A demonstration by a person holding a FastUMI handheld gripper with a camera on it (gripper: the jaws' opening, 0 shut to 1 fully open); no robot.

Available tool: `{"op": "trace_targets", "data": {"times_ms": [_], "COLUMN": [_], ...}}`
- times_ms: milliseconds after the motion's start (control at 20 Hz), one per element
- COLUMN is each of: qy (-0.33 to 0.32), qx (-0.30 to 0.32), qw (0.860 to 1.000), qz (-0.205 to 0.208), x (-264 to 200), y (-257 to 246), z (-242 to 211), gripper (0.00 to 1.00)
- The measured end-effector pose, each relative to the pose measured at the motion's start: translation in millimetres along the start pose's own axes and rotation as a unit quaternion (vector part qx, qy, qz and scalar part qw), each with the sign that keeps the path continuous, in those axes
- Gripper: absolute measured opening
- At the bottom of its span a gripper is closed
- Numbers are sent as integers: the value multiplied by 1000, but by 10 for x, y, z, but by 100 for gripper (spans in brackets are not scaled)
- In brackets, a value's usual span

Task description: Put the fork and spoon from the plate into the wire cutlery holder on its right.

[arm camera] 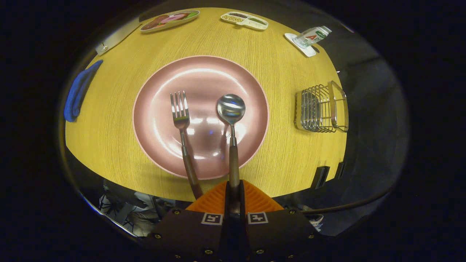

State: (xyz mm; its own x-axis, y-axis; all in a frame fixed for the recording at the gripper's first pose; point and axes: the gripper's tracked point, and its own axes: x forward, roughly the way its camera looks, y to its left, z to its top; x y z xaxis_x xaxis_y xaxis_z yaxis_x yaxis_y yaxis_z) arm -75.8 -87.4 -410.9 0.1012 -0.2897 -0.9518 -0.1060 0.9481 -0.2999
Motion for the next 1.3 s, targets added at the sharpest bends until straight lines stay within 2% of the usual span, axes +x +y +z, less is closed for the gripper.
{"op": "trace_targets", "data": {"times_ms": [350,1050,1300], "qy": [-41,-71,-93], "qx": [2,-52,-31], "qw": [999,993,990], "qz": [-35,-85,-101], "x": [-369,-713,-956], "y": [-164,-207,-420], "z": [226,453,543], "gripper": [11,11,11]}}
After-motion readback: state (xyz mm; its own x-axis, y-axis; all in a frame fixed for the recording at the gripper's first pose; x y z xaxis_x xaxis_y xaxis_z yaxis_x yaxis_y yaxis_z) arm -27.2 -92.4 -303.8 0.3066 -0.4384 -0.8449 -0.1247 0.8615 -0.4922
